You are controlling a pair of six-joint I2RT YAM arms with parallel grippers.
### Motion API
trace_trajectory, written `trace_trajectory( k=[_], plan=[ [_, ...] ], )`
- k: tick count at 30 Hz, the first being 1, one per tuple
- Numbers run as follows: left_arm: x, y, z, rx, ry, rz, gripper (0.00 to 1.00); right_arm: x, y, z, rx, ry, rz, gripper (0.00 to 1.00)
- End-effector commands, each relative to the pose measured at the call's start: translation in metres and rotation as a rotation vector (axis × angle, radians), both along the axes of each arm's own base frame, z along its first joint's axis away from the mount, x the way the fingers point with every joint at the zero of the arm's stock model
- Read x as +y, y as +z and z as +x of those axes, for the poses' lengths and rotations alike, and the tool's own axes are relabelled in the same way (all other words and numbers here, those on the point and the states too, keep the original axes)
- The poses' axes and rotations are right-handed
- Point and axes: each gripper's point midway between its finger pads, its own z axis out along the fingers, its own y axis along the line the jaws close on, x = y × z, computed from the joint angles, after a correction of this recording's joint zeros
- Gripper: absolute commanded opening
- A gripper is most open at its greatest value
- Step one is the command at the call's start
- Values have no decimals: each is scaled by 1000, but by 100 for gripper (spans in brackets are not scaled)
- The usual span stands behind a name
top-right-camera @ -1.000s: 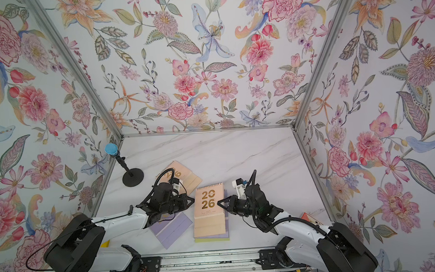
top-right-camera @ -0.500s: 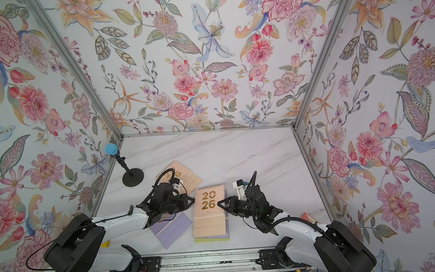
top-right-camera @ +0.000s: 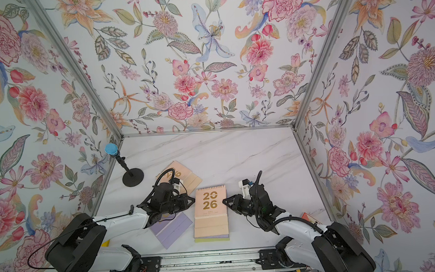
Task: Stack the calendars
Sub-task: Place the calendar at the calendar.
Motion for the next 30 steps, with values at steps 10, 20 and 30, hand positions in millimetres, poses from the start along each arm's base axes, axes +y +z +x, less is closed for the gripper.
trace_trajectory(
  k=[10,20,30],
  plan=[
    [-1,-7,-6,19,-8,11,0,-3,-2,10,-8,4,-1,29],
    [4,-4,3,14,5,33,0,-16,2,13,-11,-24,-18,38],
    [58,10,37,-31,119,192,0,-34,22,31,-42,-60,-130,46]
  ],
)
